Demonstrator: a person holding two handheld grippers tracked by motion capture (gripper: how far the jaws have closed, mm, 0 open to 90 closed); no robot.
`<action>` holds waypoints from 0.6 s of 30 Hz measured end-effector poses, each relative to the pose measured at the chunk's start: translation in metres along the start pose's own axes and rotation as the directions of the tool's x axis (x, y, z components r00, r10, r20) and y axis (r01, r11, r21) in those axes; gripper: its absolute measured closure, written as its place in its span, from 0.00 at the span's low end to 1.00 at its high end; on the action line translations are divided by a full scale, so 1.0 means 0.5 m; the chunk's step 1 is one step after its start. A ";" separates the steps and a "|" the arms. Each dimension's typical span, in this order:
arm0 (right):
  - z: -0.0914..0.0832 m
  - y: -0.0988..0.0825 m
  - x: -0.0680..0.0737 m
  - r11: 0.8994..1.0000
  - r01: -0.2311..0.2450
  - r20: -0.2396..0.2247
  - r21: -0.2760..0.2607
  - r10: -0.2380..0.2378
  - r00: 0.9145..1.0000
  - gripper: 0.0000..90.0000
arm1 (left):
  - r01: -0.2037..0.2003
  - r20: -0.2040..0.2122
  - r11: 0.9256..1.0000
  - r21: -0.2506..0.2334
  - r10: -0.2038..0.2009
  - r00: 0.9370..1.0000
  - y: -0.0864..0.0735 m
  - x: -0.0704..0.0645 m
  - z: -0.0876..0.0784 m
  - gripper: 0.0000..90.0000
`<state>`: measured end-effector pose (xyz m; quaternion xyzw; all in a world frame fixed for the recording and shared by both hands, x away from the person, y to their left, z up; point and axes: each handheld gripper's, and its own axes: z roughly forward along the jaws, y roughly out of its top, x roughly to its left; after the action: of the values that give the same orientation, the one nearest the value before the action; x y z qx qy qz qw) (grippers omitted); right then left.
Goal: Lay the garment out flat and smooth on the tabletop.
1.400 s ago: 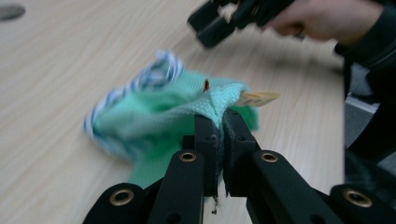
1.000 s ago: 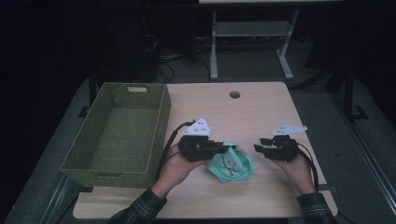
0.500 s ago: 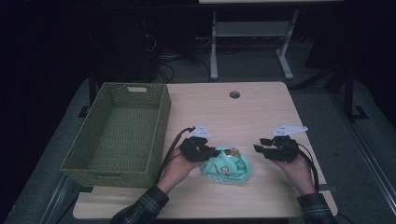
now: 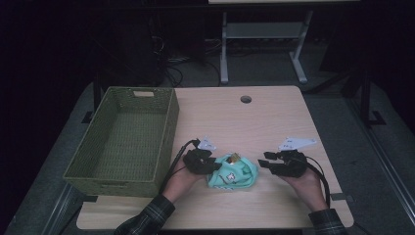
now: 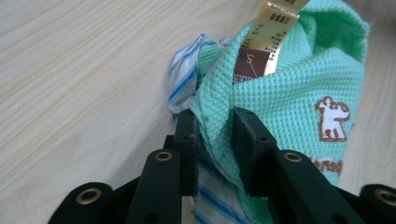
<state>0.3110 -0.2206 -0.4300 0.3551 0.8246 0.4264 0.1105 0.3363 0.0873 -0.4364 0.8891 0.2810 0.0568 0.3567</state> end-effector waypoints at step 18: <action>0.027 -0.002 0.061 0.999 0.034 -0.120 0.014 -0.032 0.992 0.64 | 0.075 -0.070 0.988 -0.134 -0.085 0.994 0.024 0.030 -0.043 0.95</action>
<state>0.2949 -0.1916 -0.4352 0.3162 0.8389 0.4384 0.0648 0.3478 0.1011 -0.4139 0.8490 0.3254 0.0942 0.4056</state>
